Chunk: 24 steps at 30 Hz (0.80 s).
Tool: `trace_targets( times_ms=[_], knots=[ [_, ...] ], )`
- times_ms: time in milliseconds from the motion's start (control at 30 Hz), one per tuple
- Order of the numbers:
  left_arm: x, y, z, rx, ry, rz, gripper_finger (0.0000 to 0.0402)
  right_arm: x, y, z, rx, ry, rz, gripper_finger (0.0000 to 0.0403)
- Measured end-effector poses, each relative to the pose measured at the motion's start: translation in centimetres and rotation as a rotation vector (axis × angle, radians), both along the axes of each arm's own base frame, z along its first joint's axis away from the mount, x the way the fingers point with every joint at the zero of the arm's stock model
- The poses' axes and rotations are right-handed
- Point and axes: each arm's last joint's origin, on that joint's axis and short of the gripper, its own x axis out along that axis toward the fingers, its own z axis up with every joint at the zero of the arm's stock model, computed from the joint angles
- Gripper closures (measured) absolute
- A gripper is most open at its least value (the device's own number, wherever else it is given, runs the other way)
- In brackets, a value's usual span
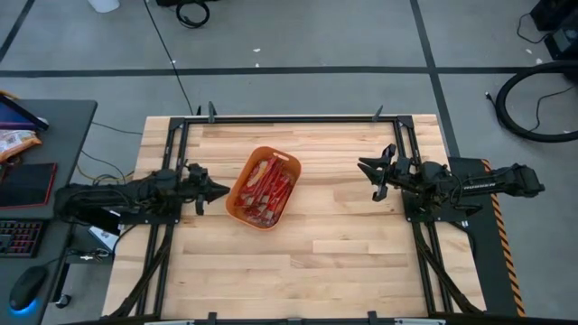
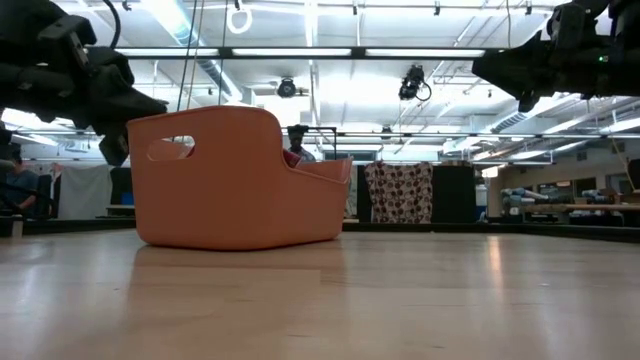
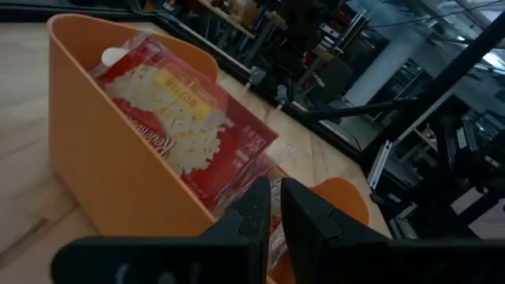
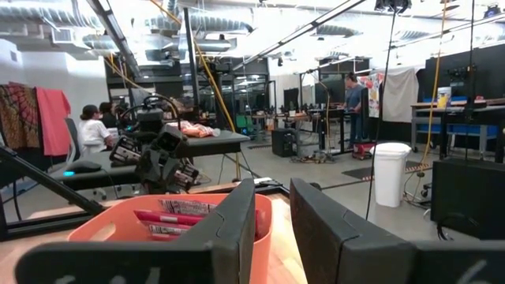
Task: Sort popcorn bags into baskets
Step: Return to Home Position
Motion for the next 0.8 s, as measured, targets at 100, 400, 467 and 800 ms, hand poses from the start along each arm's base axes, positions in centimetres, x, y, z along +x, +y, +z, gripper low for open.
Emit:
trace_targets(
  times_ms=[100,400,467,800],
  knots=[
    [0.01,0.00,0.04,0.000,-0.004,-0.001,0.0365,0.00,0.00,0.00,0.000,0.000,0.000,0.0316],
    [0.02,0.01,0.14,0.002,-0.014,0.003,0.0365,0.00,0.00,0.00,0.000,0.000,0.000,0.0316],
    [0.02,0.01,0.13,0.002,-0.015,0.003,0.0365,0.00,0.00,0.00,0.000,0.000,0.000,0.0316],
    [0.02,0.02,0.16,0.002,-0.017,0.005,0.0365,0.00,0.00,0.00,0.000,0.000,0.000,0.0316]
  ],
)
